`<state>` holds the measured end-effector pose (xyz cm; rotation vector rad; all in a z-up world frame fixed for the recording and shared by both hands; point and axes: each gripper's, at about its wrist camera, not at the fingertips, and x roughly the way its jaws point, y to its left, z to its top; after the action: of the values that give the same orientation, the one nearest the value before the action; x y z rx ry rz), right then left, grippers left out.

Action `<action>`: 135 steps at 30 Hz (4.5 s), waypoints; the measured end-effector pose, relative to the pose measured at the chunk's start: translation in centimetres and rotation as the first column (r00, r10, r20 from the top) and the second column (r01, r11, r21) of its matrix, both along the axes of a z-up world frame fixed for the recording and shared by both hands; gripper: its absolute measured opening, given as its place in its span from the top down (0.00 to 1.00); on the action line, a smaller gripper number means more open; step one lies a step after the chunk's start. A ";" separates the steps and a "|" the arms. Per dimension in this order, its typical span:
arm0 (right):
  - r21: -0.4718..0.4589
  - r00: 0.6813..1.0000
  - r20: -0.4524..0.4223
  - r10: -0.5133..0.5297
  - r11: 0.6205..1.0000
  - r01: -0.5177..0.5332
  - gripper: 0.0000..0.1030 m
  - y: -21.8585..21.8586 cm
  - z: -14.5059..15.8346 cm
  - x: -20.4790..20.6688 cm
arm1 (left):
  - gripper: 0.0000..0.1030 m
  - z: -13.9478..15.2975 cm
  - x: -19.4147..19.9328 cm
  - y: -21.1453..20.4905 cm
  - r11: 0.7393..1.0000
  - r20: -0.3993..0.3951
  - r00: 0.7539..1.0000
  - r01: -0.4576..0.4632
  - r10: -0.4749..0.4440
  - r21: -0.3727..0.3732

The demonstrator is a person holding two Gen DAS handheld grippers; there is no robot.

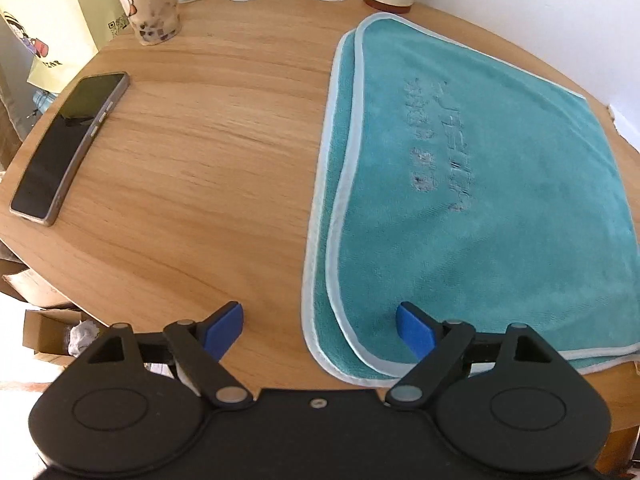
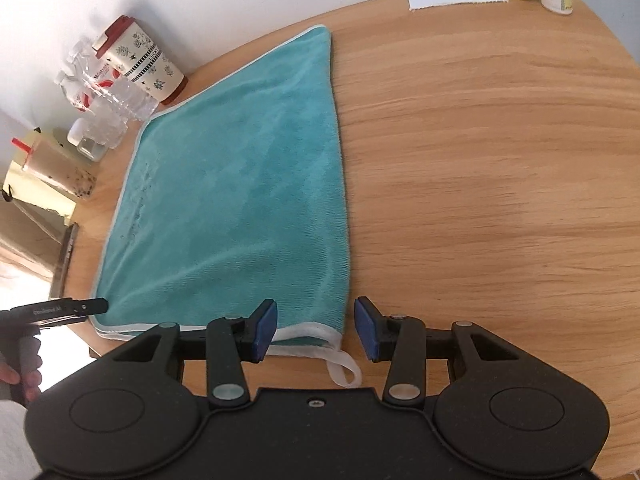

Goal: Fold towel
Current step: 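Open both grippers to release the folded towel, then close both grippers on the folded edge of the towel, then lift the held edge with both grippers and fold it over the towel, then open both grippers to release the folded towel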

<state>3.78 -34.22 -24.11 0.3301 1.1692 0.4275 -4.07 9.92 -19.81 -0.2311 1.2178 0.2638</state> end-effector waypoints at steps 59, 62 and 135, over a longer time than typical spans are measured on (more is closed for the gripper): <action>0.175 0.976 -0.024 -0.217 0.960 0.218 0.93 1.3 10.0 6.0 | 0.93 7.9 13.8 3.6 0.942 0.022 0.975 0.219 -0.221 -0.255; 0.178 0.972 -0.024 -0.235 0.955 0.235 0.93 1.4 9.2 8.3 | 0.93 7.3 16.5 3.6 0.946 0.047 0.981 0.195 -0.190 -0.260; -0.343 0.931 0.247 0.267 0.923 -0.174 0.72 5.7 2.3 20.7 | 0.79 -1.0 27.3 0.9 0.817 0.130 0.807 0.568 -0.576 0.096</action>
<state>24.44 -28.56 -21.78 -0.1462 0.9681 0.4617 23.25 10.84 -20.80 0.1695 1.0698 -0.2505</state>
